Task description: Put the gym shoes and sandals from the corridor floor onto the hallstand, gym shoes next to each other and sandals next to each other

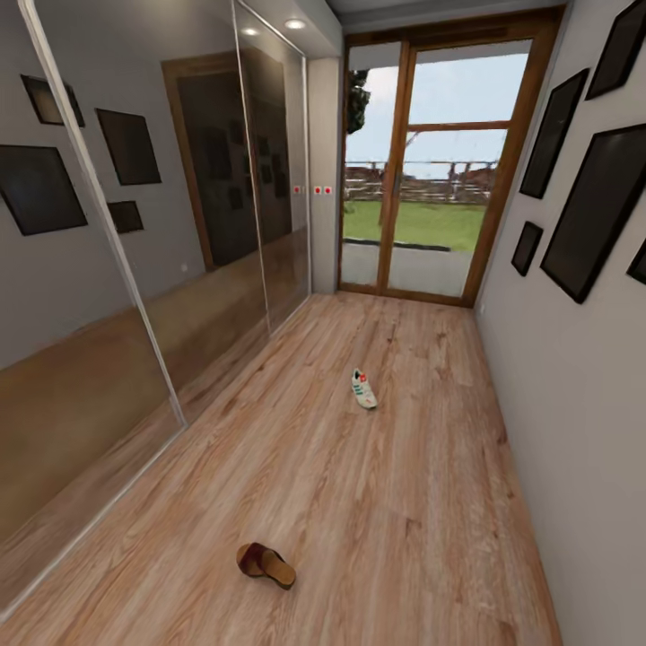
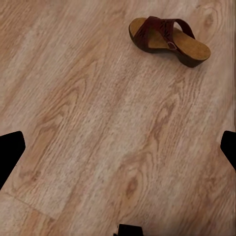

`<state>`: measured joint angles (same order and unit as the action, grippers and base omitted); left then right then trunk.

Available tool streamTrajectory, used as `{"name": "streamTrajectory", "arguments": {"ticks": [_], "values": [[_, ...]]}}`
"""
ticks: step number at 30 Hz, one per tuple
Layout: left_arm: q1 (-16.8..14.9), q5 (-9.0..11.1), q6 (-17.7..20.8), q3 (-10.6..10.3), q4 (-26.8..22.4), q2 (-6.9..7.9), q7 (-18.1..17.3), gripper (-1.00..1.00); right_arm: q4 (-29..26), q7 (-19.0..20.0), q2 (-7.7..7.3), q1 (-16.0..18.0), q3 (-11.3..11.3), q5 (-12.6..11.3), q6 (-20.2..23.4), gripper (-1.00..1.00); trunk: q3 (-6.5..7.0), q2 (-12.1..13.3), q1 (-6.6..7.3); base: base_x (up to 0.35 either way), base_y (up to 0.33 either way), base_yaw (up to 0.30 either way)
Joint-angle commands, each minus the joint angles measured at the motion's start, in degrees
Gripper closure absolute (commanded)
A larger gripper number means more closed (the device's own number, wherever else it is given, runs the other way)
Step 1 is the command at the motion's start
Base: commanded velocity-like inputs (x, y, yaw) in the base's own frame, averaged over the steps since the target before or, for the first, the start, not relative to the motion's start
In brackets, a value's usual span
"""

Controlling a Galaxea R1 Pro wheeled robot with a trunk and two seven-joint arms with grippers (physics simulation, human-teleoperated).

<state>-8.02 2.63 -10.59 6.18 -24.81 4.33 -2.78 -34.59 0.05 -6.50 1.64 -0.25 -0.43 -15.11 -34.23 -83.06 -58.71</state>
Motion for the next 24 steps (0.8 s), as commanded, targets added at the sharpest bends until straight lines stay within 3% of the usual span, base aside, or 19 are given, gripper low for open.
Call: {"name": "streamTrajectory", "arguments": {"ticks": [1,10,24], "values": [[0.0,0.3,-0.1,0.2,0.0,-0.02,-0.3,-1.0,0.0,0.0,0.0,0.0,0.0,0.0,-0.2,-1.0,-0.05,0.0,-0.02,0.201,-0.224,0.004],[0.0,0.3,-0.1,0.2,0.0,-0.02,-0.3,-1.0,0.0,0.0,0.0,0.0,0.0,0.0,-0.2,-1.0,-0.06,0.0,-0.02,0.188,-0.225,0.028],[0.0,0.4,-0.2,0.2,0.0,-0.07,-0.3,-1.0,0.0,-0.1,0.0,0.0,0.0,0.0,-0.2,-1.0,-0.09,0.0,-0.02,0.057,-0.054,0.258]]}}
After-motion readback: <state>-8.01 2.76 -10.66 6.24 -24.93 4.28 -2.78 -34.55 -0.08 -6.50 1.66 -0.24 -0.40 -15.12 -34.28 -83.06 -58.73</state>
